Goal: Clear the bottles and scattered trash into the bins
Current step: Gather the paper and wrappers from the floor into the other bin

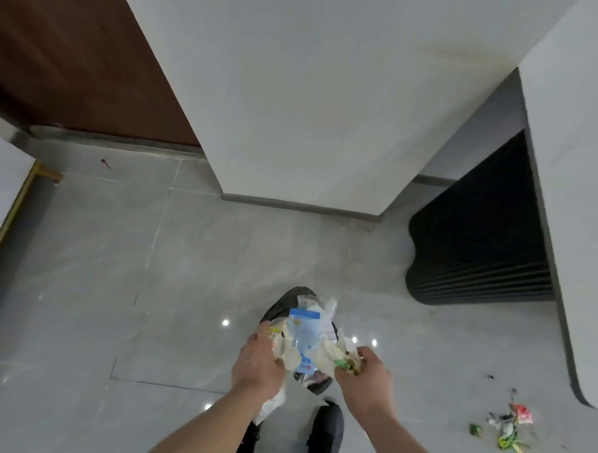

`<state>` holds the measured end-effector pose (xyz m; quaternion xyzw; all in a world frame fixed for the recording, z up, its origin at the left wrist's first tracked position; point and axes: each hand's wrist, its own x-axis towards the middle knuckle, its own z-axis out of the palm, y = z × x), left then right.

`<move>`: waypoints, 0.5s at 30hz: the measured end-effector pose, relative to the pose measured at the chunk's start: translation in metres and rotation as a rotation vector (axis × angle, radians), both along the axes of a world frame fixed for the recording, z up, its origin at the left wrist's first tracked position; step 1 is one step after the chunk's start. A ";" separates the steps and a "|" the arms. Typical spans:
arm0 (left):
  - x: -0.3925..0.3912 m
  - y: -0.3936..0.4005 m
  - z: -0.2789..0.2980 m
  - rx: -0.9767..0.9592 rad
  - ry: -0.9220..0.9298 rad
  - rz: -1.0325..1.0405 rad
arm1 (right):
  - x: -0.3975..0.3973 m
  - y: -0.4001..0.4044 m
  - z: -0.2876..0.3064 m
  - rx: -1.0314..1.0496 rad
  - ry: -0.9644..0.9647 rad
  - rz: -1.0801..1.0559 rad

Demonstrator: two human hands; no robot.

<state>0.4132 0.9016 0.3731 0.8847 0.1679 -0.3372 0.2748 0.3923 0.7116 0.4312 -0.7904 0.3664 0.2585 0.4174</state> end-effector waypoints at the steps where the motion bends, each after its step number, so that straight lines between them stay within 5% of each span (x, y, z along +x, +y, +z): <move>1: 0.003 0.000 -0.026 -0.005 0.010 0.011 | 0.002 0.004 -0.024 0.007 0.014 -0.030; 8: 0.010 -0.011 -0.142 -0.165 -0.035 0.191 | 0.001 0.028 -0.154 0.043 0.066 -0.111; 15: -0.002 -0.002 -0.153 -0.311 0.006 0.295 | -0.015 0.034 -0.179 -0.002 0.110 0.010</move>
